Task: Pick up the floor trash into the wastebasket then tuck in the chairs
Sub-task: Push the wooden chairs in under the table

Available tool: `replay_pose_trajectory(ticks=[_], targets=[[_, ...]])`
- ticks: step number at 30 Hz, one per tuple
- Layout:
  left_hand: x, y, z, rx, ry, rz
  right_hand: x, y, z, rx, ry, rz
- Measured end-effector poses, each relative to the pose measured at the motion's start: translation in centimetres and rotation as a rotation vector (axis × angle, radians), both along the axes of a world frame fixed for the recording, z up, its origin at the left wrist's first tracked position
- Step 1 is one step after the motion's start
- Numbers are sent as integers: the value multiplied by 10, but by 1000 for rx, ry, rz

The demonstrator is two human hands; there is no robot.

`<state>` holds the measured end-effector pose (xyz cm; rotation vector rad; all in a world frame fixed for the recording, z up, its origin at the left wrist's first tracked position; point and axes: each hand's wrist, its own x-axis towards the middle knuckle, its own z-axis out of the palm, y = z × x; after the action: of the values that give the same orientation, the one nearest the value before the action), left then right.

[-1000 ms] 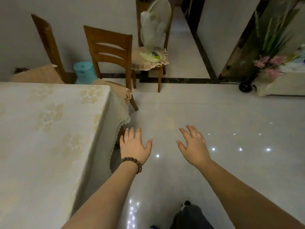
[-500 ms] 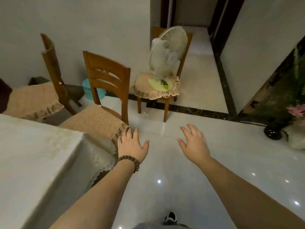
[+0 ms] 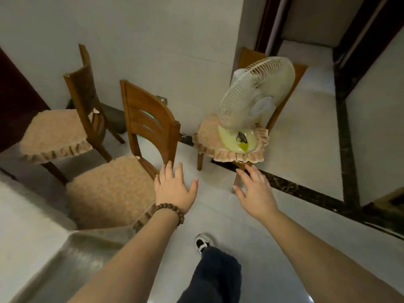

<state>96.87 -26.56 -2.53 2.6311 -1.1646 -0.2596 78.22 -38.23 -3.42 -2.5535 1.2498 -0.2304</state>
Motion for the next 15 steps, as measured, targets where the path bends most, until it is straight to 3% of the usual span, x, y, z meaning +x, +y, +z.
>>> replay_pose_trajectory(ticks=[8,15], targets=[[114,-125,17,-110,47,308,147,-162,14,-3,19,240],[177,-180,30,-126,67,530,260,-238,43,-54,-8,446]])
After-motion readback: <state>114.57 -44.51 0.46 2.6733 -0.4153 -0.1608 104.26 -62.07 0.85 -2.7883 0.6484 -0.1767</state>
